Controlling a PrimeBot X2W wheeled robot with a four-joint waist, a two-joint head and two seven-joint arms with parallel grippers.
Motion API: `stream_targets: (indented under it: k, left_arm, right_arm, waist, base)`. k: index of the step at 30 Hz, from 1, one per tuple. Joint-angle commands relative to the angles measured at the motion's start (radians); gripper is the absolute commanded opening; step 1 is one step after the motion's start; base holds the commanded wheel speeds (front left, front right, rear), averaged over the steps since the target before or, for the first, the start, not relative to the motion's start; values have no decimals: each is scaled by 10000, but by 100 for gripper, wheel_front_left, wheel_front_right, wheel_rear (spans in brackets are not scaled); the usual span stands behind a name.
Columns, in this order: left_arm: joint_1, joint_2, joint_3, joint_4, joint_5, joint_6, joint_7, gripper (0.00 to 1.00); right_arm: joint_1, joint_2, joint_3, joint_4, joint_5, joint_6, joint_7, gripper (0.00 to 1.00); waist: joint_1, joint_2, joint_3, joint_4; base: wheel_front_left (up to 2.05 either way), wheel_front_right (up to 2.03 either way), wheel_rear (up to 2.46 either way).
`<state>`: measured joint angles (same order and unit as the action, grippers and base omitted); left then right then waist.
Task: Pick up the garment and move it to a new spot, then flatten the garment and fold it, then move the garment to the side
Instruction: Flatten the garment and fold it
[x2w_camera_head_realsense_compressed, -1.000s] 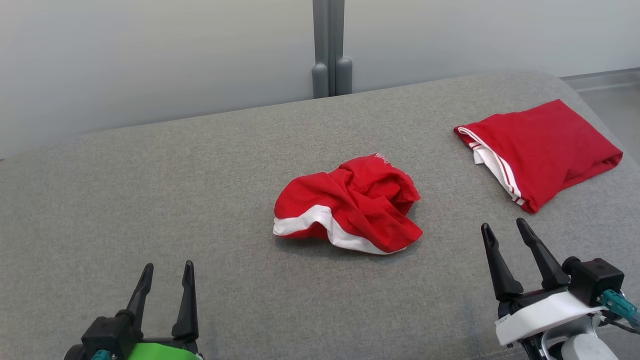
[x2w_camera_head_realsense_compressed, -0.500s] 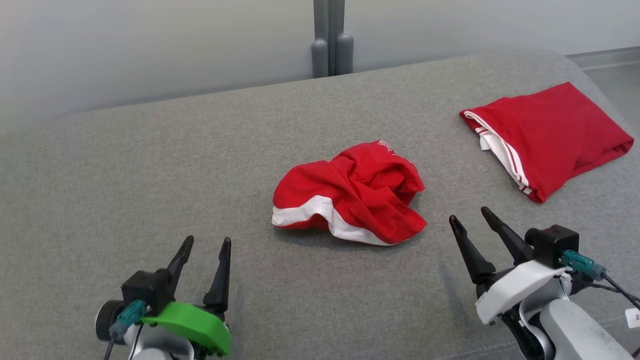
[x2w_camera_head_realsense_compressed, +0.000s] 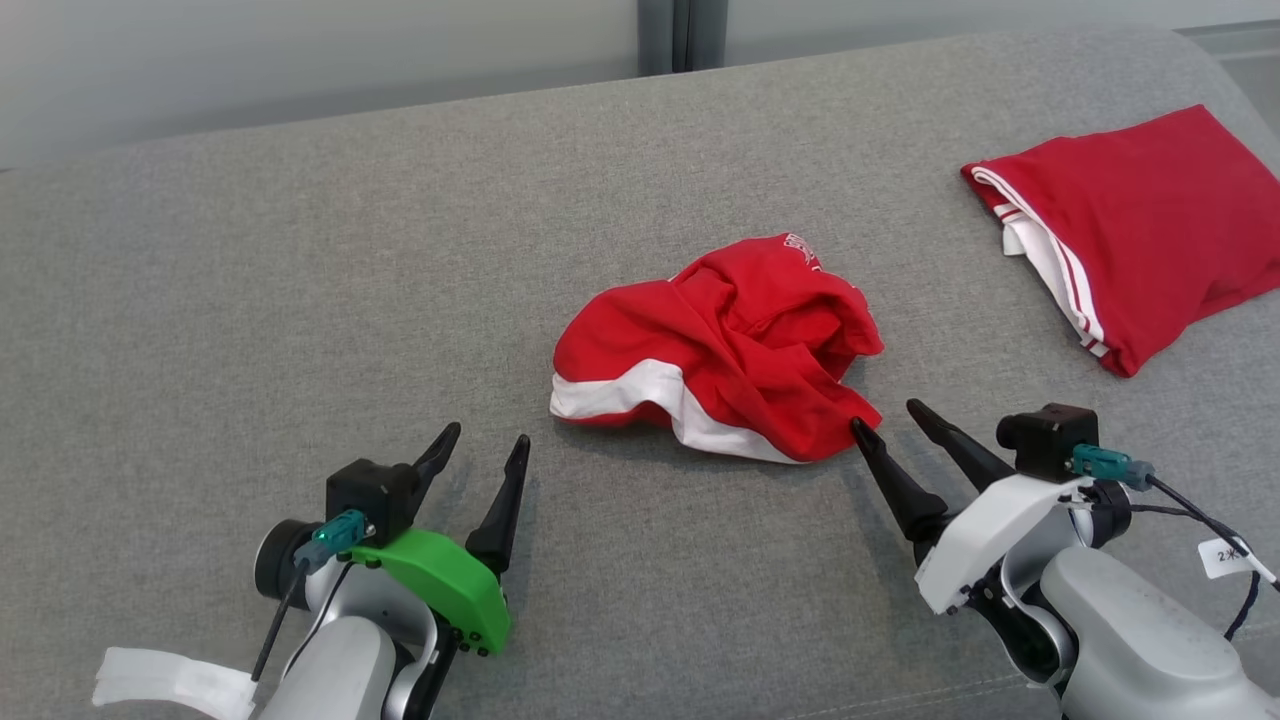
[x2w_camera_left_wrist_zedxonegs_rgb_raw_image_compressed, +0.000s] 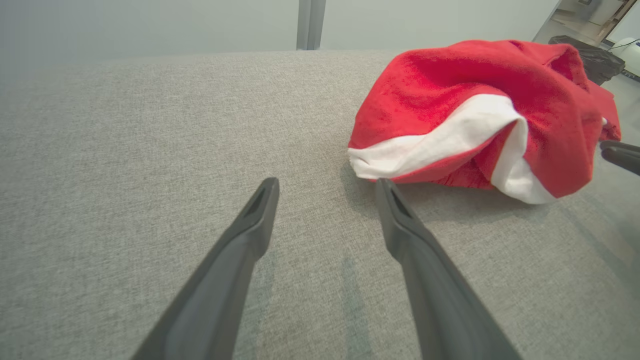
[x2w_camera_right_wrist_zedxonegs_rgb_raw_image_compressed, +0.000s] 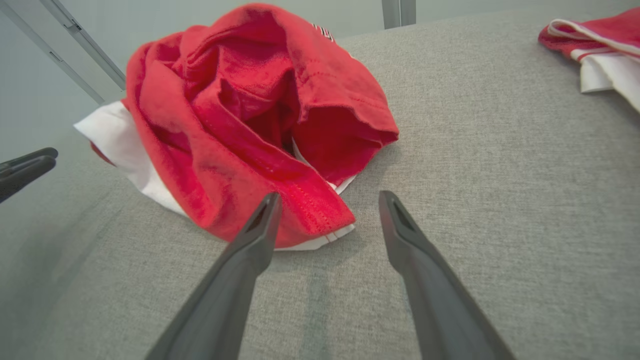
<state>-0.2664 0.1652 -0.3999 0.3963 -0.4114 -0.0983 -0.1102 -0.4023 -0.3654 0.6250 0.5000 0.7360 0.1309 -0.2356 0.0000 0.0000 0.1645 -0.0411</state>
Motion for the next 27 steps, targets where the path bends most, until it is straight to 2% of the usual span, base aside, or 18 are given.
stream_targets:
  k: [1, 13, 22, 23, 24, 25, 26, 27]
  left_arm:
    - [-228, -23, -46, 101, -9, -62, -41, 100]
    - [-1286, -181, -966, 1208, -303, -301, 43, 100]
    - [-2209, -323, -1839, 2168, -714, -336, 50, 100]
    - [-2335, -344, -1966, 2258, -773, -334, 22, 100]
    - [-2456, -351, -2087, 2368, -846, -333, -8, 100]
    - [-2565, -352, -2171, 2475, -930, -334, -31, 100]
    - [-2662, -353, -2253, 2586, -1025, -335, -66, 100]
    - [-2754, -350, -2330, 2715, -1121, -335, -104, 100]
  right_arm:
    - [-231, -84, 191, 76, 263, -3, -77, 100]
    - [-1271, -416, 1934, 623, 2683, -1, -287, 100]
    - [-1696, -455, 2337, 523, 2974, -1, -297, 100]
    - [-1732, -446, 2370, 512, 2984, -1, -298, 86]
    - [-1770, -435, 2399, 499, 2986, -1, -298, 47]
    - [-1799, -423, 2428, 490, 3000, -1, -298, 30]
    - [-1812, -404, 2459, 485, 3011, -1, -297, 8]
    - [-1811, -378, 2494, 485, 3020, -1, -299, 0]
  waist:
    - [0, 0, 177, 55]
    - [0, 0, 595, 196]
    - [0, 0, 791, 44]
    - [0, 0, 811, 21]
    - [0, 0, 830, -4]
    - [0, 0, 847, -27]
    - [0, 0, 855, -52]
    - [0, 0, 856, -78]
  base:
    - [0, 0, 0]
    - [0, 0, 0]
    - [0, 0, 0]
    - [0, 0, 0]
    - [0, 0, 0]
    - [0, 0, 0]
    - [0, 0, 0]
    - [0, 0, 0]
